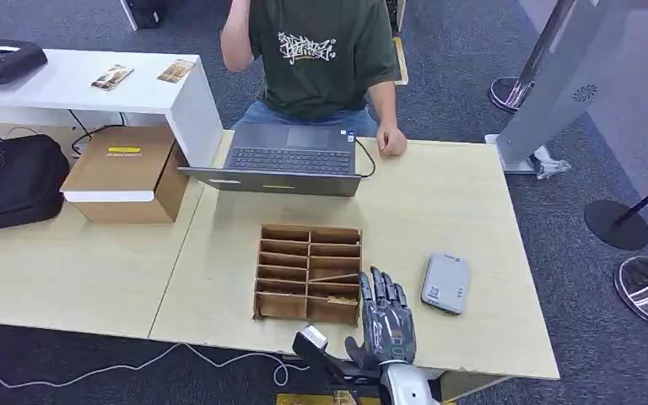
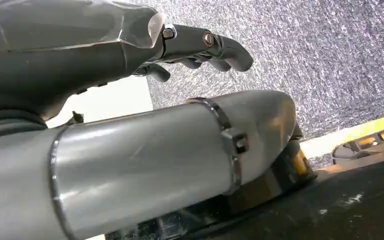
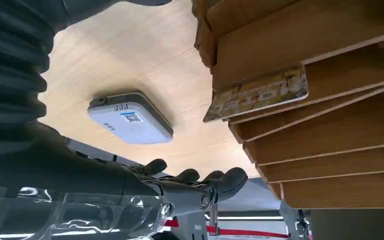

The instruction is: Pass the card to the sensor for recognition and then transmit it.

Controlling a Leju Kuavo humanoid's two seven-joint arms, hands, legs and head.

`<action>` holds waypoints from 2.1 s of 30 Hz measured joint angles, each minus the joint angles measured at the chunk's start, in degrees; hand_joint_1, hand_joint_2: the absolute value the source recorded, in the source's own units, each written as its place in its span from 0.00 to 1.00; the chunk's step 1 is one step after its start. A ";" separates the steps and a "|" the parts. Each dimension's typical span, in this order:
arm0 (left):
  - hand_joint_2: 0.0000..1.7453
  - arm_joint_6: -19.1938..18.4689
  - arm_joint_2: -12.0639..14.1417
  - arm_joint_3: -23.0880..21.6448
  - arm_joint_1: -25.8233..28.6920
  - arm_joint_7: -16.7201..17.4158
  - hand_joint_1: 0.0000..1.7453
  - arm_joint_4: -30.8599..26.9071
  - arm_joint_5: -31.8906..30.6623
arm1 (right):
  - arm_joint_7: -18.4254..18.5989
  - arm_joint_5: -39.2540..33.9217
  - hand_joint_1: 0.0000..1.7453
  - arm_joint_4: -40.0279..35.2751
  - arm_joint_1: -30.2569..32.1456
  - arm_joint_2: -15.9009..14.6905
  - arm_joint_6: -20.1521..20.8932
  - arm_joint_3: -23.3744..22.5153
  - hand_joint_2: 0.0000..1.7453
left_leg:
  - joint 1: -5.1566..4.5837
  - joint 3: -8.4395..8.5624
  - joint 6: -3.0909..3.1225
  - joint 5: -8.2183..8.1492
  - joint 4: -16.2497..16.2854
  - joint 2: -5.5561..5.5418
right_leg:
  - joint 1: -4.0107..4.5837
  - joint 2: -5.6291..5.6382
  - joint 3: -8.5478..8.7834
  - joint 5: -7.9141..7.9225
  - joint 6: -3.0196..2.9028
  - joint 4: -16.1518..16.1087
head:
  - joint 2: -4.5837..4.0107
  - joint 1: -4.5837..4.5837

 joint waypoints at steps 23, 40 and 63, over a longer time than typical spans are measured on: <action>0.00 -0.94 -0.46 -1.07 -0.37 0.37 0.00 0.00 -0.35 | -4.17 -0.85 0.00 4.22 -4.21 0.83 -8.98 1.64 1.00 | 0.00 0.00 0.00 0.00 0.00 0.00 | 0.00 0.01 0.00 0.00 0.00 0.00 | 0.00 0.00; 0.00 -0.96 -0.42 -1.46 -0.43 0.37 0.00 0.00 1.22 | -5.86 -0.92 0.00 8.46 -7.11 2.40 -6.95 1.64 1.00 | 0.00 0.00 0.00 0.00 0.00 0.00 | 0.00 0.00 0.00 0.00 0.00 0.01 | 0.00 0.00; 0.00 0.15 0.26 -1.46 0.27 -1.57 0.00 0.00 4.28 | -2.43 3.34 0.00 3.94 -6.68 2.82 1.64 1.73 1.00 | 0.00 0.00 0.00 0.00 0.00 0.00 | 0.00 0.01 0.00 0.00 0.00 0.01 | 0.00 0.00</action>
